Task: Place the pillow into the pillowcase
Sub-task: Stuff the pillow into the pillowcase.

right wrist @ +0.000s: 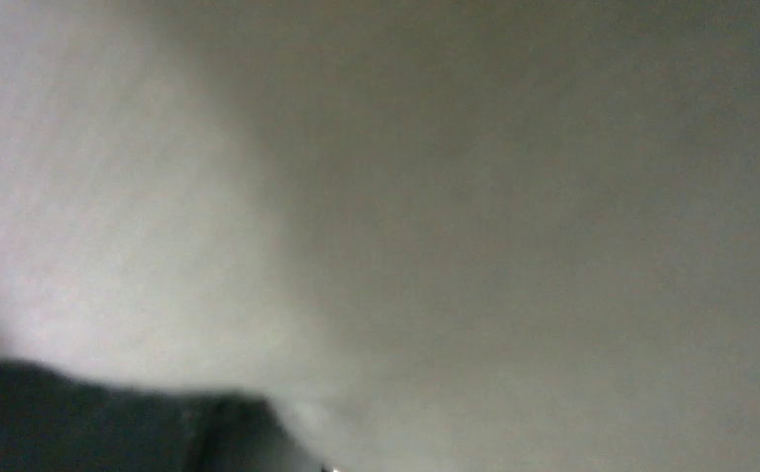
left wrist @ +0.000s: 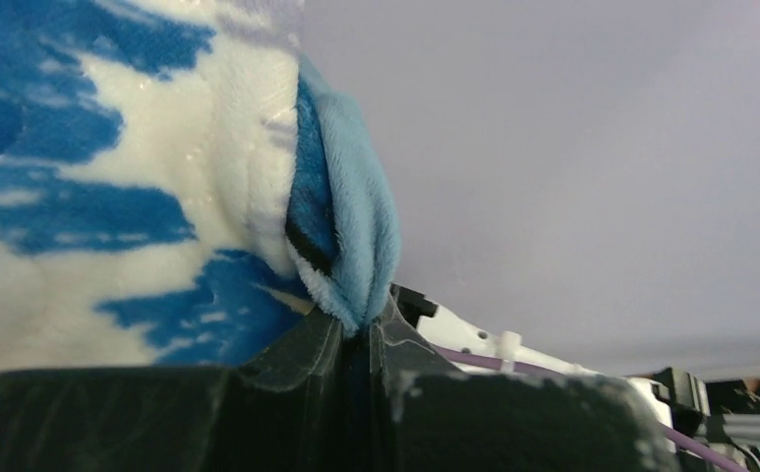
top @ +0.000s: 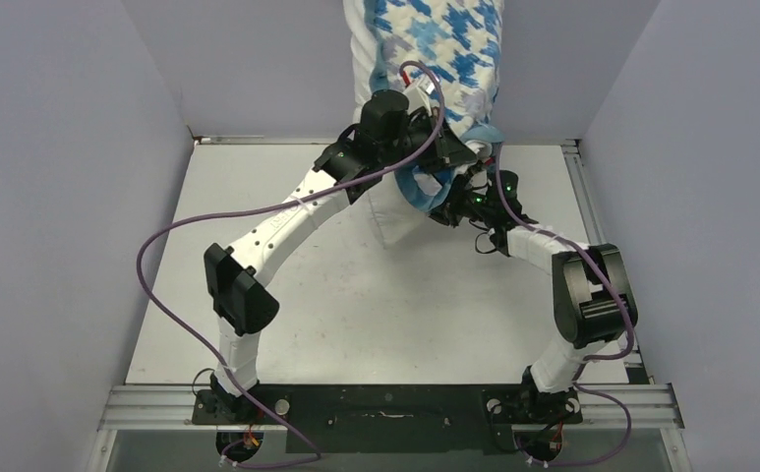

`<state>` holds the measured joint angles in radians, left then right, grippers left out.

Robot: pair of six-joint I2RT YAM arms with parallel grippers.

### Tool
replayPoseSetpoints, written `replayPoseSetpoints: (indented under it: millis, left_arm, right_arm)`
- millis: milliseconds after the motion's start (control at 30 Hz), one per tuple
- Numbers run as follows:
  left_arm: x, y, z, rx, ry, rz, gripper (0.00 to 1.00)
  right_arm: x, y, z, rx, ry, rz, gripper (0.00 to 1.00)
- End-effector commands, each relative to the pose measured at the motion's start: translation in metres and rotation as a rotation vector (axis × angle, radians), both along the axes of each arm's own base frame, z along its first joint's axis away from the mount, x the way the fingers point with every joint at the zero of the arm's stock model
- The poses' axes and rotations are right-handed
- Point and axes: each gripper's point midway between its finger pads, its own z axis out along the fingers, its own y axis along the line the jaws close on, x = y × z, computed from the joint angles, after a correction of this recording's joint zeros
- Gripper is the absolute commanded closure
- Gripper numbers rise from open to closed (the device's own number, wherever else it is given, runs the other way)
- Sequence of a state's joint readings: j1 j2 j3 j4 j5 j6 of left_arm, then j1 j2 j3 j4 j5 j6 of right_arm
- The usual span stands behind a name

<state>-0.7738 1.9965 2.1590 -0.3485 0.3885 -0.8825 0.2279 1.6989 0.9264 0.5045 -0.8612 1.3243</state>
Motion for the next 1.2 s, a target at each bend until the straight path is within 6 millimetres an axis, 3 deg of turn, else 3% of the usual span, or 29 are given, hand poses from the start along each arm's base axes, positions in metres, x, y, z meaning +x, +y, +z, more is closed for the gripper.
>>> replayPoseSetpoints:
  millis: [0,200,300,367,500,667,733,833,1033,1100,1167]
  left_arm:
    - [-0.018,0.031,0.042,0.019,-0.136,0.058,1.0]
    - [-0.016,0.054,0.043,0.101,-0.235,0.209,1.0]
    - [-0.022,0.065,0.061,0.14,-0.361,0.291,1.0]
    - [-0.033,0.063,0.07,0.151,-0.438,0.311,1.0]
    - [-0.037,0.057,0.066,0.139,-0.421,0.29,1.0]
    - [-0.056,0.043,0.076,0.171,-0.522,0.27,1.0]
    - [-0.05,0.042,0.065,0.173,-0.485,0.273,1.0]
    - [-0.031,0.044,0.034,0.176,-0.362,0.256,1.0]
    - [0.005,0.056,-0.053,0.05,0.001,0.216,1.0]
    - [0.01,0.053,-0.066,-0.024,0.103,0.15,1.0]
    - [0.008,0.04,-0.058,-0.085,0.099,0.064,1.0]
  right_arm:
    - [0.005,-0.001,0.072,-0.101,-0.302,0.059,0.95]
    - [0.006,-0.019,0.068,-0.255,-0.285,0.061,0.95]
    - [0.002,-0.032,0.067,-0.284,-0.271,0.047,0.95]
    - [0.001,-0.038,0.069,-0.315,-0.282,0.042,0.95]
    - [0.002,-0.043,0.076,-0.336,-0.316,0.039,0.95]
    - [0.003,-0.042,0.081,-0.342,-0.341,0.056,0.95]
    - [0.003,-0.041,0.076,-0.334,-0.33,0.061,0.95]
    - [0.003,-0.041,0.066,-0.327,-0.301,0.059,0.95]
    - [0.005,-0.035,0.028,-0.282,-0.201,0.093,0.95]
    - [0.005,-0.027,0.021,-0.247,-0.195,0.124,0.95]
    - [0.003,-0.019,0.016,-0.226,-0.197,0.163,0.95]
